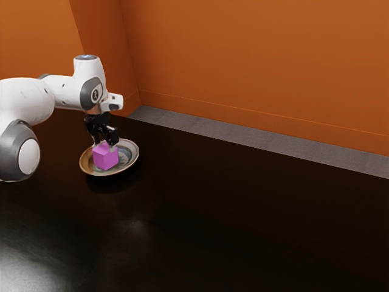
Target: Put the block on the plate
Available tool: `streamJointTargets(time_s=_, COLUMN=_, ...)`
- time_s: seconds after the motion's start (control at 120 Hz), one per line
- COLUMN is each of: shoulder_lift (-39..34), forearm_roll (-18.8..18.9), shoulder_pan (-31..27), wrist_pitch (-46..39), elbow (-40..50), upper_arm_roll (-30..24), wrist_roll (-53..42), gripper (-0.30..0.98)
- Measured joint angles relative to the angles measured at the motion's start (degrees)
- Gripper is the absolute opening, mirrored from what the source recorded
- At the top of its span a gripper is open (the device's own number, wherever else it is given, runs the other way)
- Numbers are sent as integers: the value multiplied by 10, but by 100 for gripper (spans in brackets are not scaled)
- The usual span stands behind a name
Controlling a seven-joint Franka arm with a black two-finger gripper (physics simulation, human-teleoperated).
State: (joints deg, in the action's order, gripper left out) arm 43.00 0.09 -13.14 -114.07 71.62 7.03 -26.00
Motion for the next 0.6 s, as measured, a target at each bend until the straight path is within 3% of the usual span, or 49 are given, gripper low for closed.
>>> streamJointTargets(time_s=0.25, shoulder_lift=-48, forearm_roll=-15, shoulder_pan=5, wrist_pitch=41, elbow=15, upper_arm_roll=0, wrist_roll=-2, gripper=64)
streamJointTargets(time_s=0.475, shoulder_lift=-185, forearm_roll=-24, shoulder_pan=67, wrist_pitch=90, elbow=156, upper_arm_roll=0, wrist_roll=4, gripper=67)
streamJointTargets(time_s=0.6, shoulder_lift=-265, forearm_roll=-21, shoulder_pan=105, wrist_pitch=112, elbow=177, upper_arm_roll=2, wrist_roll=9, gripper=68)
